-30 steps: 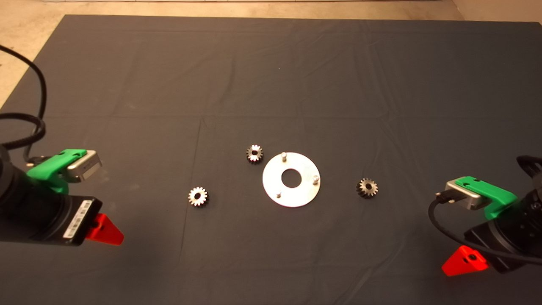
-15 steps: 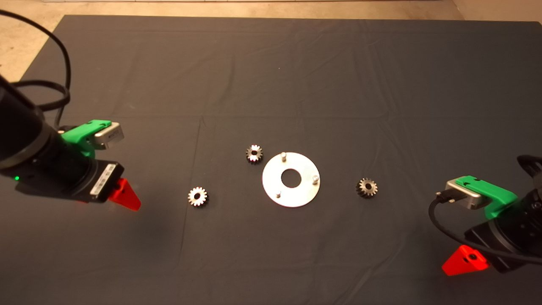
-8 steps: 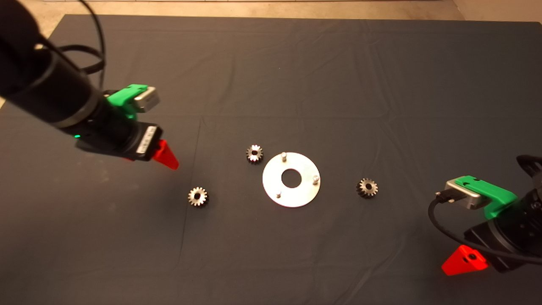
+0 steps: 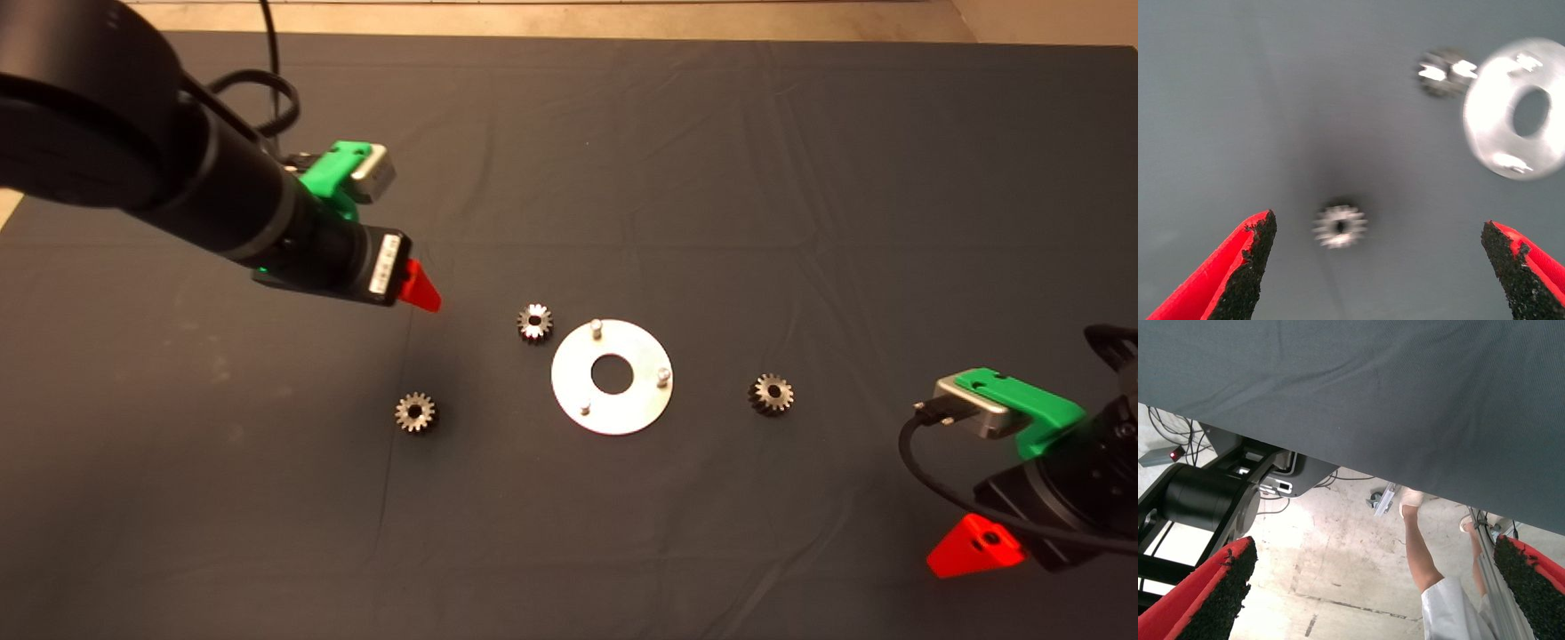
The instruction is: Install three planetary gears onto the carrier pins
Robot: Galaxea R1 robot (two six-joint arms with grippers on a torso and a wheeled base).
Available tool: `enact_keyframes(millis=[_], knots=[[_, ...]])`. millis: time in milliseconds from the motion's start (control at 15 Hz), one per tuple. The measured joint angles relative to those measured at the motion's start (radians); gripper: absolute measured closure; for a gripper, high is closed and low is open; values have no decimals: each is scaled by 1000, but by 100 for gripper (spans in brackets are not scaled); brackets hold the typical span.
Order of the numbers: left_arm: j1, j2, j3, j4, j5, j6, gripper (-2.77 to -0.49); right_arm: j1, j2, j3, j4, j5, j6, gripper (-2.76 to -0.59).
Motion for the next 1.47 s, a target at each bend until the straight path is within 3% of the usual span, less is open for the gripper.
enact_keyframes(millis=[200,333,400,667,867,1267,1467], knots=[[84,76,-25,58,-21,-22,-219,0,0,0,0,0,0,-265],[103,91,-59,116,-24,-53,-219,0,0,0,1,0,0,-265],[111,108,-75,126,-22,-54,-219,0,0,0,1,-1,0,-265],[136,215,-139,137,-34,-54,-219,0,-2,0,1,-1,0,-265],[148,237,-192,178,-26,-54,-219,0,0,0,2,0,0,-265],[199,278,-259,182,-19,-61,-219,0,-2,0,2,-1,0,-265],[206,300,-268,197,-8,-62,-219,0,0,0,1,1,0,-265]])
